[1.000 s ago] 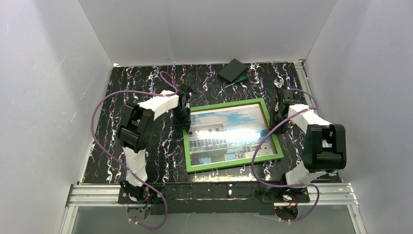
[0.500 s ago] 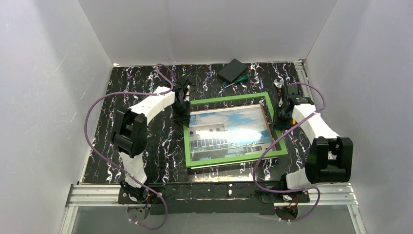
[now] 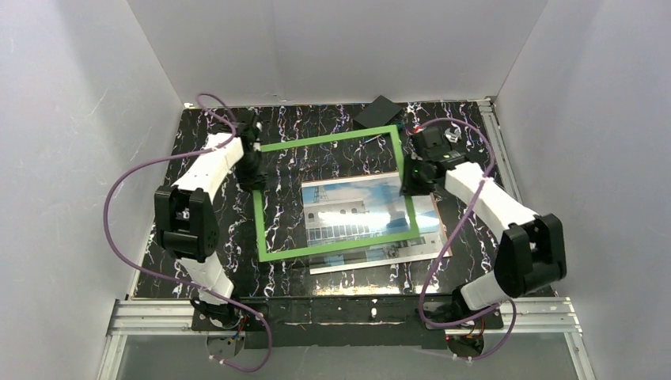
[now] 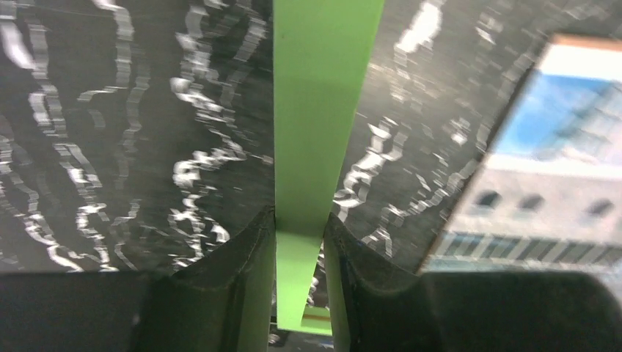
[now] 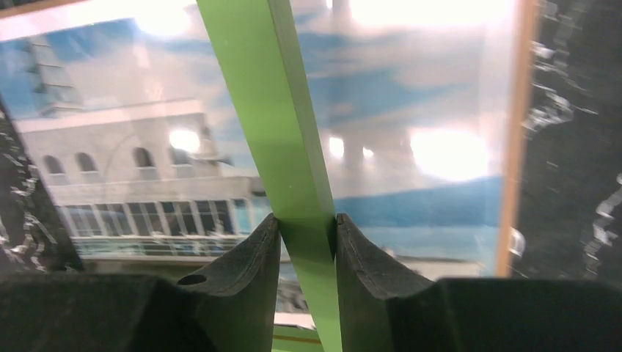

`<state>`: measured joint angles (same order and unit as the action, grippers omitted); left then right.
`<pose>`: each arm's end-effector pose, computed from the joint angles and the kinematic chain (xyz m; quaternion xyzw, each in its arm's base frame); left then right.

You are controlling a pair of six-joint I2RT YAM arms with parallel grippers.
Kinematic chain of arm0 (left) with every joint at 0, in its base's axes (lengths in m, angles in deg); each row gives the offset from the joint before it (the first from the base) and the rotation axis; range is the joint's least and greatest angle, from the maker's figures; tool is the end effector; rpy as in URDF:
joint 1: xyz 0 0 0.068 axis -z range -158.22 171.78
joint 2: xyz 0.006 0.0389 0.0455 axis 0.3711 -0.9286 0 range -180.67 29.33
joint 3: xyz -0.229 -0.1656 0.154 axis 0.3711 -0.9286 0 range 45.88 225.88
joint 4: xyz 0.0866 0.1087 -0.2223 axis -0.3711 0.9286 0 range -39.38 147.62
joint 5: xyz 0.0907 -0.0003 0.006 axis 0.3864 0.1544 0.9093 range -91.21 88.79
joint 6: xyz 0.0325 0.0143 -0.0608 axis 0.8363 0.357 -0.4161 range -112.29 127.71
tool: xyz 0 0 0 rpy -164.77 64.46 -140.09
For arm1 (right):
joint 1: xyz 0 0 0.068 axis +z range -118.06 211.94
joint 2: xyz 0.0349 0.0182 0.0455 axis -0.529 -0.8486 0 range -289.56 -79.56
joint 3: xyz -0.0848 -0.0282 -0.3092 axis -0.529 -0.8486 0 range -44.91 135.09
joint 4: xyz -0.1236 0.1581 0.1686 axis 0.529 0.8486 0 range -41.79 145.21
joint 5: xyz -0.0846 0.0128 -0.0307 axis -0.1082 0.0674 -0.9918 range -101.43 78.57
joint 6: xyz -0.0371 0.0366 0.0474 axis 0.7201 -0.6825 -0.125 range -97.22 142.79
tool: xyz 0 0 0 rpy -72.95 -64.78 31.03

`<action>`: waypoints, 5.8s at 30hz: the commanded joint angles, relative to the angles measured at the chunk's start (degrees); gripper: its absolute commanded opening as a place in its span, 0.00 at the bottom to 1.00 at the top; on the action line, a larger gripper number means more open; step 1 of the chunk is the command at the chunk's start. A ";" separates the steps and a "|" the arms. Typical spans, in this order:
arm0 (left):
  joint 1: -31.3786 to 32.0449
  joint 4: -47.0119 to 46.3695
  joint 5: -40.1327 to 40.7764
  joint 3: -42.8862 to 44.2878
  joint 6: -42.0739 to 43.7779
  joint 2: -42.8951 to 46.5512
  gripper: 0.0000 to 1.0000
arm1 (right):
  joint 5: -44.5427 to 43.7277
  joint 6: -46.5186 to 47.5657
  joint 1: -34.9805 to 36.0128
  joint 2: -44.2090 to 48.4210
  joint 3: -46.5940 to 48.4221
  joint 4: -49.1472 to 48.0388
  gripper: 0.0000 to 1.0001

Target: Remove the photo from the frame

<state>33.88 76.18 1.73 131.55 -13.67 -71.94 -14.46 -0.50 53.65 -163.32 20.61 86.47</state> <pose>0.4242 -0.0879 0.3270 -0.0843 0.9064 -0.0966 0.4025 0.2896 0.1121 0.2964 0.0207 0.9571 0.0869 0.2758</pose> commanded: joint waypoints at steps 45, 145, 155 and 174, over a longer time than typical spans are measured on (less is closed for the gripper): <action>-17.51 13.07 9.32 10.19 -5.60 -7.70 0.98 | -8.53 -26.47 17.99 -19.20 12.74 -19.97 0.01; -6.86 -0.50 -32.09 -1.32 -16.11 19.27 0.98 | -14.60 -24.62 36.12 -52.01 62.75 7.95 0.01; -8.70 2.10 -32.81 1.93 -14.37 20.20 0.98 | -12.77 -27.66 38.33 -46.26 49.17 -1.20 0.01; -9.71 7.02 -21.12 12.33 -12.88 19.17 0.98 | -14.85 -26.07 41.64 -39.79 37.74 -8.52 0.01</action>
<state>24.13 79.46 -20.02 143.26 -25.54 -52.58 -28.78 -22.67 94.92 -209.22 60.15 80.70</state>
